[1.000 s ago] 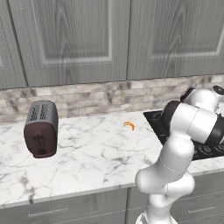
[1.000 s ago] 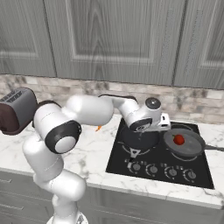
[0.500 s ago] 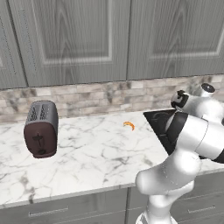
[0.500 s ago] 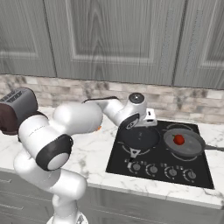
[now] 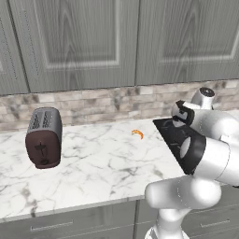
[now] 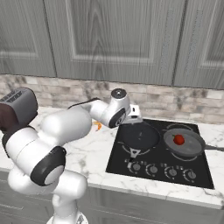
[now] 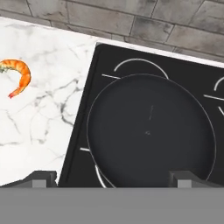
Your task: Place both pans onto different burners. Then place the bell pepper and the shrimp on different pans.
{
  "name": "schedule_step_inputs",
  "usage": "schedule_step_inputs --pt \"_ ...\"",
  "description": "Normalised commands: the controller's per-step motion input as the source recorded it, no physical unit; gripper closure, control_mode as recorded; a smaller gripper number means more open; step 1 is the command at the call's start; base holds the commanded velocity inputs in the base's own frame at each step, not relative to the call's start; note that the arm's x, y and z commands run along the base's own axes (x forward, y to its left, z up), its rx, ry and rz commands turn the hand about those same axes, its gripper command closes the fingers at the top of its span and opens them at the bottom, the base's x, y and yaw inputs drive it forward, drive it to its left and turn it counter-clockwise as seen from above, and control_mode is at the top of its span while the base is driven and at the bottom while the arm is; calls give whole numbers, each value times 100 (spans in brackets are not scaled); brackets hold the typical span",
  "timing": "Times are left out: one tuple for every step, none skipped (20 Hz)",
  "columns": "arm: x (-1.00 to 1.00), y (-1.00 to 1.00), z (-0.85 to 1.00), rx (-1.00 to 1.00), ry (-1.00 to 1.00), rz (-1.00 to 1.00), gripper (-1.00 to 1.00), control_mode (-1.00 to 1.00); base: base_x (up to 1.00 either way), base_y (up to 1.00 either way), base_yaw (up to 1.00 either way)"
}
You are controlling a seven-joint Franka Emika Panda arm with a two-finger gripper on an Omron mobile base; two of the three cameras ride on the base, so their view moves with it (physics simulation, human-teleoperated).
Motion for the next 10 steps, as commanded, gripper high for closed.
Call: schedule_step_inputs --pt "-4 53 8 0 2 0 -100 -100 0 0 0" --pt "-5 52 6 0 2 0 -100 -100 0 0 0" --pt "-8 51 4 0 1 0 -100 -100 0 0 0" --pt "-8 51 3 0 2 0 -100 -100 0 0 0" --pt "-10 51 0 0 1 0 -100 -100 0 0 0" --pt "-10 51 0 0 0 0 -100 -100 0 0 0" --pt "-6 51 0 0 0 0 -100 -100 0 0 0" --pt "-6 52 0 0 0 0 -100 -100 0 0 0" --pt "-5 51 0 0 0 0 -100 -100 0 0 0" --pt "-7 49 0 0 0 0 -100 -100 0 0 0"
